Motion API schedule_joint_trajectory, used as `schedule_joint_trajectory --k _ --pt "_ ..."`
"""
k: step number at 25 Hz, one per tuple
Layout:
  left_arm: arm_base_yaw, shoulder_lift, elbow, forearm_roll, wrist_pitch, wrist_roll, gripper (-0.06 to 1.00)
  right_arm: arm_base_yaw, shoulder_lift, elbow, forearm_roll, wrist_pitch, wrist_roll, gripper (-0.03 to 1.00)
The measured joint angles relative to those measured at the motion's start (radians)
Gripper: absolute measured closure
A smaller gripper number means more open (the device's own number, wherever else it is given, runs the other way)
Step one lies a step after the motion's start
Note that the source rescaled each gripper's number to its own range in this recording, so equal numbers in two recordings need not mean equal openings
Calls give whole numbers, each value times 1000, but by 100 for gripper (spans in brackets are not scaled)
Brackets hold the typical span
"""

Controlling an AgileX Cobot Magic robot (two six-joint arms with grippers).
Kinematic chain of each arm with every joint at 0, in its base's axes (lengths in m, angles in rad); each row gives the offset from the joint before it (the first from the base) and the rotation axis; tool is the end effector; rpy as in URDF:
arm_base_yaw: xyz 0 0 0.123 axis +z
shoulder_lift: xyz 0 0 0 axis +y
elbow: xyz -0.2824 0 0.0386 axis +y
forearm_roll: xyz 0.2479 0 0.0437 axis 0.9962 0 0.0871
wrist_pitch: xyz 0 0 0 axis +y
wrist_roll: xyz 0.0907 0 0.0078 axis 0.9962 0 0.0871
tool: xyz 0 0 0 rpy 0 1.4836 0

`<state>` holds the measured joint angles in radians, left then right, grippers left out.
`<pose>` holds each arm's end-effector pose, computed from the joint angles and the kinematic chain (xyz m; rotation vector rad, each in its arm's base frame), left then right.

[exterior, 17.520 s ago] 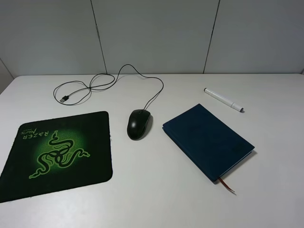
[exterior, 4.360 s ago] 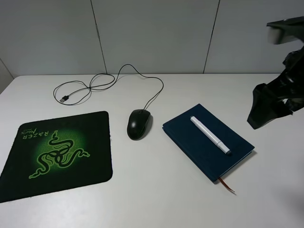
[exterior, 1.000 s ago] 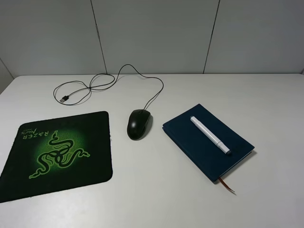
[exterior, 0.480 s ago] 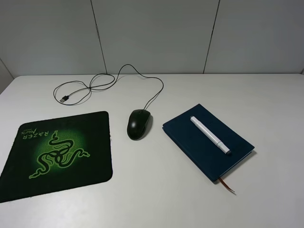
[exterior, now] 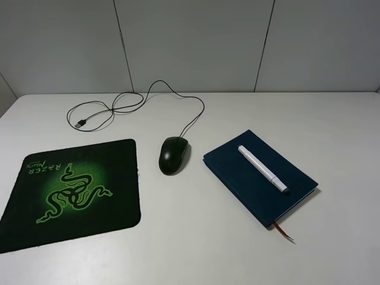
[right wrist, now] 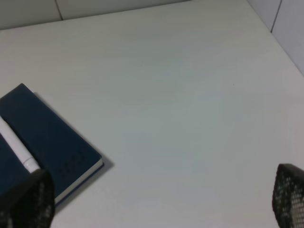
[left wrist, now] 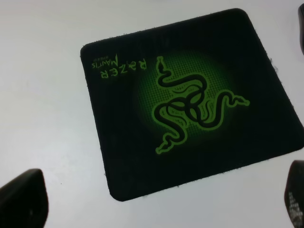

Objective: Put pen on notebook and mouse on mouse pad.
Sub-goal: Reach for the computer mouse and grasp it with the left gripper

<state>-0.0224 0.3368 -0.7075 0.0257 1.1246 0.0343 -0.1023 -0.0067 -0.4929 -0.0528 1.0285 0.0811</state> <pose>0.0329 0.0014 0.3269 0.0632 2.2365 0.0384 -0.0042 -0.0037 0.2779 0.1857 2.0036 -0.0764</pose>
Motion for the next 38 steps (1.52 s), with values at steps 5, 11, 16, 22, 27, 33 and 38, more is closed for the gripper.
schedule_joint_trajectory --k 5,11,16,22,27,33,38 --pt "-10 209 -111 0 -11 0 -6 0 0 0 0 0 0 -3" --pt "-75 402 -220 0 -21 -16 -6 0 0 0 0 0 0 -3" --pt "-106 576 -297 2 -25 -51 -6 0 0 0 0 0 0 -3" --pt "-177 793 -387 4 -35 -59 -6 0 0 0 0 0 0 -3" --pt "-246 970 -451 9 -61 -85 -6 0 0 0 0 0 0 -3" --pt "-343 1161 -523 49 -123 -151 -6 0 0 0 0 0 0 -3" --pt "-412 1318 -597 59 -159 -221 -6 0 0 0 0 0 0 -3"
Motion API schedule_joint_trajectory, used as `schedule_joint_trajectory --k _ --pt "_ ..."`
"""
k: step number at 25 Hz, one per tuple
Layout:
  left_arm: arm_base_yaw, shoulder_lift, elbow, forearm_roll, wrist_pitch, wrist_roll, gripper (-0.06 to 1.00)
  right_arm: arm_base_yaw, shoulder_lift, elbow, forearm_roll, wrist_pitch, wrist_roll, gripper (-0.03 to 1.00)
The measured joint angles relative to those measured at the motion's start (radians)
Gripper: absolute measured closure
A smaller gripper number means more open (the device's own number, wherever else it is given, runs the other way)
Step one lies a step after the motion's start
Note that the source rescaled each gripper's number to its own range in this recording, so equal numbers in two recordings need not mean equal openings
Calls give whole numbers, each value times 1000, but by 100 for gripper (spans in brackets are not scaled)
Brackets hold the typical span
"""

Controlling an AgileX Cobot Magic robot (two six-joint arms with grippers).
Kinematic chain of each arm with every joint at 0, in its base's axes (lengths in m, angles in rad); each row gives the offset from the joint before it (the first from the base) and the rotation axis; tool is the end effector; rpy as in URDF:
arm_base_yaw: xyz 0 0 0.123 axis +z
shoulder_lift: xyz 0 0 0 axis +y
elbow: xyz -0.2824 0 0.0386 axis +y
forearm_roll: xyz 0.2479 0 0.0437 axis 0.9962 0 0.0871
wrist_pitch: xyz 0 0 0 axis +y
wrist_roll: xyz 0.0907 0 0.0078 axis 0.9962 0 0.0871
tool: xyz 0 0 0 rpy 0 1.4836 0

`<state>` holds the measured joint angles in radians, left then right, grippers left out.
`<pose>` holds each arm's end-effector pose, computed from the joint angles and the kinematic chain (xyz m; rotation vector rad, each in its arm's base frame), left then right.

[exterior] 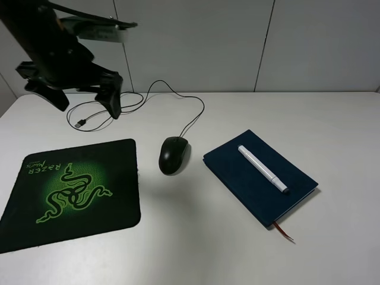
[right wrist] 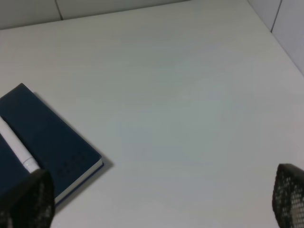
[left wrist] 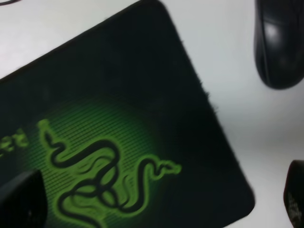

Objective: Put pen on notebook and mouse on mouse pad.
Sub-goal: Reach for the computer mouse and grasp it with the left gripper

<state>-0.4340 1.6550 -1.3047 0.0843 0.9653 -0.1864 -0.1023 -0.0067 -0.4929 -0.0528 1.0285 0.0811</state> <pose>0.3116 -0.1375 0.2716 0.3946 2.7639 -0.0441 -0.0042 -0.0037 0.2779 0.1857 2.0036 -0.0764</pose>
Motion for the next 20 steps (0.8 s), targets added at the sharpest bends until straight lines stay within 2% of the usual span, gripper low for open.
schedule_joint_trajectory --k 10,20 --pt "-110 273 -180 0 -25 -98 -6 0 0 0 0 0 0 -3" --pt "-170 476 -303 -7 -41 -169 -6 0 0 0 0 0 0 -3"
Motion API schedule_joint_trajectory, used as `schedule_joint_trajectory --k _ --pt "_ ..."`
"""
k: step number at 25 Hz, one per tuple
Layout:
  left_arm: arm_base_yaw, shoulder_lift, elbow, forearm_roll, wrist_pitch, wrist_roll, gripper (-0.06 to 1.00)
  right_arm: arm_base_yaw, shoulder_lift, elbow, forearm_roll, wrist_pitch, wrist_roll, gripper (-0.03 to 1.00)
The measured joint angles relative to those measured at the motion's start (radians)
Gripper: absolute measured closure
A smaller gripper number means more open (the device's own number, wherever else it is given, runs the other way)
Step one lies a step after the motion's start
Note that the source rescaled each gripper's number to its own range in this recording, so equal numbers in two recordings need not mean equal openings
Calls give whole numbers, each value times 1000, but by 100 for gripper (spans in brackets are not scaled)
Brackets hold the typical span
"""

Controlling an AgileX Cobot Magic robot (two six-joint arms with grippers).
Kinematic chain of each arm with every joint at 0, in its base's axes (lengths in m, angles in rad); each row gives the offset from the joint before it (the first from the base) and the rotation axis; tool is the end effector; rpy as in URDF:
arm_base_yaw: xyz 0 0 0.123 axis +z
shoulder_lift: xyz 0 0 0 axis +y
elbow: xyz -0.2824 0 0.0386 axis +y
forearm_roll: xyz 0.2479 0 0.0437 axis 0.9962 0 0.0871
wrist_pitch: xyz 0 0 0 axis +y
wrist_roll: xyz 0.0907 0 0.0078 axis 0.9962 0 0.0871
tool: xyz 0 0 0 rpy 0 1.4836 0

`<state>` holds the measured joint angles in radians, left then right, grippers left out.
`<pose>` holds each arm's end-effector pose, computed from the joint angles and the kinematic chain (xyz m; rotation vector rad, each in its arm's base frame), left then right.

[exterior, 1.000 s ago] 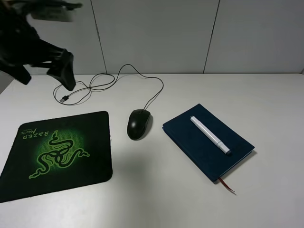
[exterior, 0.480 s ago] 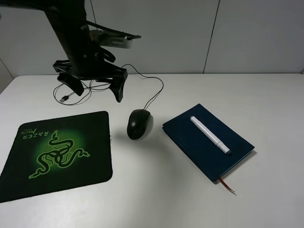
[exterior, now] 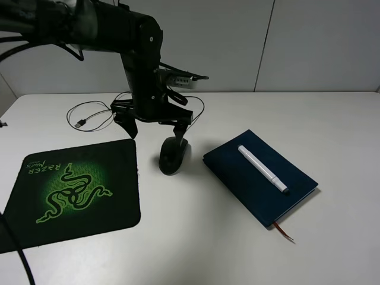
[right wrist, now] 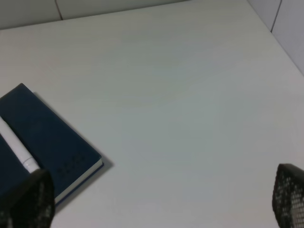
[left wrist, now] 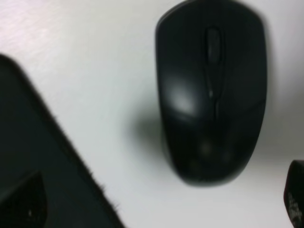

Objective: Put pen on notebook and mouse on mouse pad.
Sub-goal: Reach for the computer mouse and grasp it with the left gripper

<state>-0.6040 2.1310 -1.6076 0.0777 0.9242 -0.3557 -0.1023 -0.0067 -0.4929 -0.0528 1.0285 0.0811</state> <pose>0.3639 -0.2443 0.1668 0.4204 2.8934 -0.0556 -0.0042 -0.0037 0.2779 0.1857 2.0036 -0.0764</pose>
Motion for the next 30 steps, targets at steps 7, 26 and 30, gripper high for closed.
schedule_joint_trajectory --k 7,26,30 --pt "-6 92 -71 -22 -12 -17 -6 0 0 0 0 0 0 -3" --pt "-8 206 -110 -55 -59 -28 -6 0 0 0 0 -1 0 -3" --pt "-8 207 -113 -55 -56 -28 -4 0 0 0 0 -1 0 -3"
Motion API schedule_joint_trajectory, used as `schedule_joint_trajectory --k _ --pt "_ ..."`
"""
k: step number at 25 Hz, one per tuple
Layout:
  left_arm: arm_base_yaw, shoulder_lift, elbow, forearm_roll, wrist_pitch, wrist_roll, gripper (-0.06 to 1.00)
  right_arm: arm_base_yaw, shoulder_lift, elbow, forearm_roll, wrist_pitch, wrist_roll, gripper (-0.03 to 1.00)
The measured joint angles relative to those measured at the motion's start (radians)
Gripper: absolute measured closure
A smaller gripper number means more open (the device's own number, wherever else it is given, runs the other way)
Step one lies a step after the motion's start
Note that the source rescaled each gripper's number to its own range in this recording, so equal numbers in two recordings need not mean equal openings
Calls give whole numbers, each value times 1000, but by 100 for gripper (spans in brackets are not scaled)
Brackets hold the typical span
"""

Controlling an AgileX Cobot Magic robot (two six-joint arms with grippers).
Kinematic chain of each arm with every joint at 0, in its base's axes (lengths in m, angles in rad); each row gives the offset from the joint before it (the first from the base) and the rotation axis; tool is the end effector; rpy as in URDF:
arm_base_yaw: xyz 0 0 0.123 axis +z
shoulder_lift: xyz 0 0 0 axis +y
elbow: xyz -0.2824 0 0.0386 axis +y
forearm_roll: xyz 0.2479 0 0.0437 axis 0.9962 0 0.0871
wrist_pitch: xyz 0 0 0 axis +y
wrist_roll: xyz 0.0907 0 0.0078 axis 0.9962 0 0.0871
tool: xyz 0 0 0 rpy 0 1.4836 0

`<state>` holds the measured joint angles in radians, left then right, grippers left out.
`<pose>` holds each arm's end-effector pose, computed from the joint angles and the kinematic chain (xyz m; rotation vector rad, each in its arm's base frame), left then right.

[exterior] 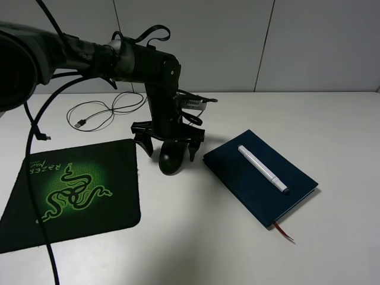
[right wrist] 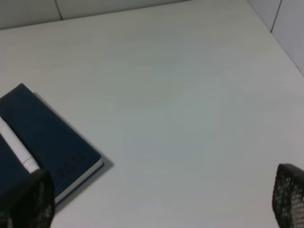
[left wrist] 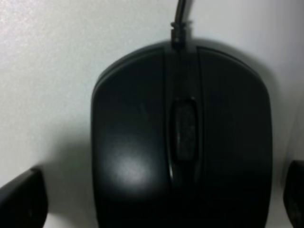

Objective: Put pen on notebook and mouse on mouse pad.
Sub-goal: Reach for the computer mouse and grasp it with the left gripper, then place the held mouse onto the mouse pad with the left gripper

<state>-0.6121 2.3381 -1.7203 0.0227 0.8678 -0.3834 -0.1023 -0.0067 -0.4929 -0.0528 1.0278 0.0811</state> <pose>0.3829 -0.2669 0.1018 0.3595 2.9579 -0.0986 -0.0042 -0.0037 0.2779 0.1856 2.0029 -0.0764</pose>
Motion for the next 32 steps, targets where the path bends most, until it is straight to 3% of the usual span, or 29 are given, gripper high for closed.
schedule_joint_trajectory --k 2,4,7,9,26,32 --pt "0 0 0 0 0 0 9 0 0 0 0 0 0 -3" --pt "0 0 0 1 0 0 31 0 0 0 0 0 0 -3" --pt "0 1 0 -1 0 0 75 0 0 0 0 0 0 -3" --pt "0 1 0 -1 0 0 94 0 0 0 0 0 0 -3" --pt "0 -6 0 -23 -3 1 94 0 0 0 0 0 0 -3" --pt "0 -52 0 -23 47 3 94 0 0 0 0 0 0 -3"
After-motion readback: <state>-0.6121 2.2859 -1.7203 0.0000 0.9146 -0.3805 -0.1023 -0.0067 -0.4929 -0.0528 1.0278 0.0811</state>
